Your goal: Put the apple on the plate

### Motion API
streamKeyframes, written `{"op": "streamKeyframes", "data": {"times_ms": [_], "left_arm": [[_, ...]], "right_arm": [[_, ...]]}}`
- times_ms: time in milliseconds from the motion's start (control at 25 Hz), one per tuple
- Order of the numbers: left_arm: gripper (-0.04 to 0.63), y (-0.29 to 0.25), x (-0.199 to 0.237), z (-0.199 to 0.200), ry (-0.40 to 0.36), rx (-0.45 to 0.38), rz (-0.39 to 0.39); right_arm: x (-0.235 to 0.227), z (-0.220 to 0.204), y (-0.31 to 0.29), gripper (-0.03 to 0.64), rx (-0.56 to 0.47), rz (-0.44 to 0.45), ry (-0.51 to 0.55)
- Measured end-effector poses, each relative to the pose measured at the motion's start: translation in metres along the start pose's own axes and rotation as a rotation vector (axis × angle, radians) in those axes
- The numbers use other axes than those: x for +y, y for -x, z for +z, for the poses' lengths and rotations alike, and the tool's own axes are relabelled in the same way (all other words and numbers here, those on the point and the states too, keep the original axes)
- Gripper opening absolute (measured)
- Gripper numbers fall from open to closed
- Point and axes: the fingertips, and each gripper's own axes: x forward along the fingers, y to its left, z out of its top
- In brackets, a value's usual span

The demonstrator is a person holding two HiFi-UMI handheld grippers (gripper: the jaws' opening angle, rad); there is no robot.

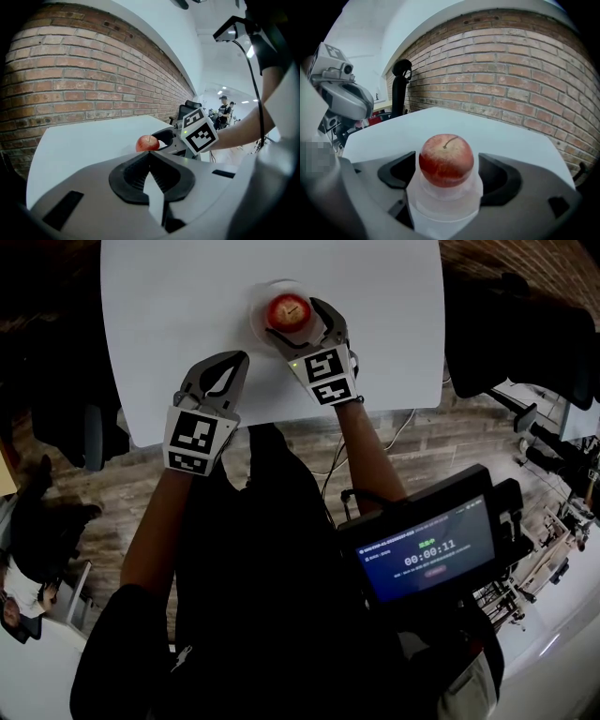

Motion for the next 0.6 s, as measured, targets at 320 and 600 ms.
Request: {"op": "streamKeyframes", "data": {"times_ms": [320, 600], "left_arm": [[0.006, -0.007, 0.002, 0.001, -0.008, -0.004, -0.008], [0.006, -0.012, 0.005, 0.009, -0.035, -0.017, -0.019]], "right_arm": [[-0.008, -0.004, 0.004, 0.399, -0.009, -0.029, -0.018], [-0.018, -0.001, 0.012, 0.397, -0.022, -0.067, -0.02]]}}
